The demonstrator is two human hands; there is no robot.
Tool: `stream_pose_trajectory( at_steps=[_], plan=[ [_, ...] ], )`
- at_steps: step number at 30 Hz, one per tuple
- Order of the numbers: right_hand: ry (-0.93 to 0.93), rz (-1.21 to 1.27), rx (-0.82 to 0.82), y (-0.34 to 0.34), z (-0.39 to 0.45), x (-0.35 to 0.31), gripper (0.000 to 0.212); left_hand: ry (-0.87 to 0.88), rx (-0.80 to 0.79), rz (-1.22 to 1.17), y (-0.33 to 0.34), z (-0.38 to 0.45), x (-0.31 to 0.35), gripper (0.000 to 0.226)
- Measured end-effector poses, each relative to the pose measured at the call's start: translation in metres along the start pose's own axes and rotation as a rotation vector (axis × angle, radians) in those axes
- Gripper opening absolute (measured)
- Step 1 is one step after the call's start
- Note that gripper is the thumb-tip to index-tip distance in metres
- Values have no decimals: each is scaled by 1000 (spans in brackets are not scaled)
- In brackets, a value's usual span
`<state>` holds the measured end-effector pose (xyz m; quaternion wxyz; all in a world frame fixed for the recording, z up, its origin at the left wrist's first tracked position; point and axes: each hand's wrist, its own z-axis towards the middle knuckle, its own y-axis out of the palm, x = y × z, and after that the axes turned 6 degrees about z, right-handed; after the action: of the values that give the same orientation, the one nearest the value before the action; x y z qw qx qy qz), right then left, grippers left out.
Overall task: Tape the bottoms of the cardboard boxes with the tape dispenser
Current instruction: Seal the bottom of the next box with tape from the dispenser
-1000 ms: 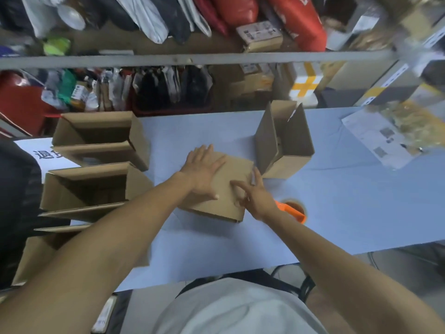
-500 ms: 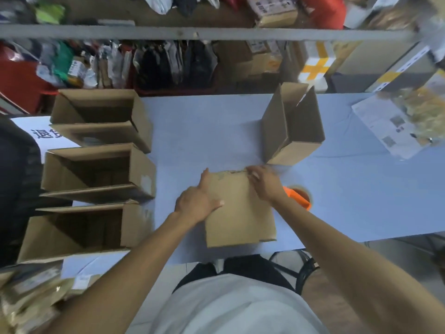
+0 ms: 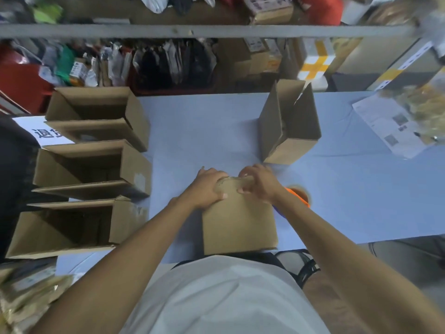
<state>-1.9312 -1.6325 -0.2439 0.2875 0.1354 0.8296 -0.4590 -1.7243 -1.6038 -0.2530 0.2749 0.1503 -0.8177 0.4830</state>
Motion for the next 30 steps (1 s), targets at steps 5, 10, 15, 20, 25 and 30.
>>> stream_pose_trajectory(
  at_steps=[5,10,15,20,25,30],
  plan=[
    [59,94,-22,2,-1,-2,30,64,103,86,10,2,9,30],
    [-17,-79,125,-13,-11,6,25,-66,210,69,14,17,26,18],
    [315,-146,337,-29,-47,58,30,-68,159,78,9,36,34,13],
    [218,-276,105,2,-67,77,52,-116,157,-27,4,37,36,12],
    [133,-183,335,-26,-68,78,65,-129,200,-10,11,34,43,13],
    [61,-114,371,-73,-67,70,61,-108,147,99,10,36,45,17]
  ],
)
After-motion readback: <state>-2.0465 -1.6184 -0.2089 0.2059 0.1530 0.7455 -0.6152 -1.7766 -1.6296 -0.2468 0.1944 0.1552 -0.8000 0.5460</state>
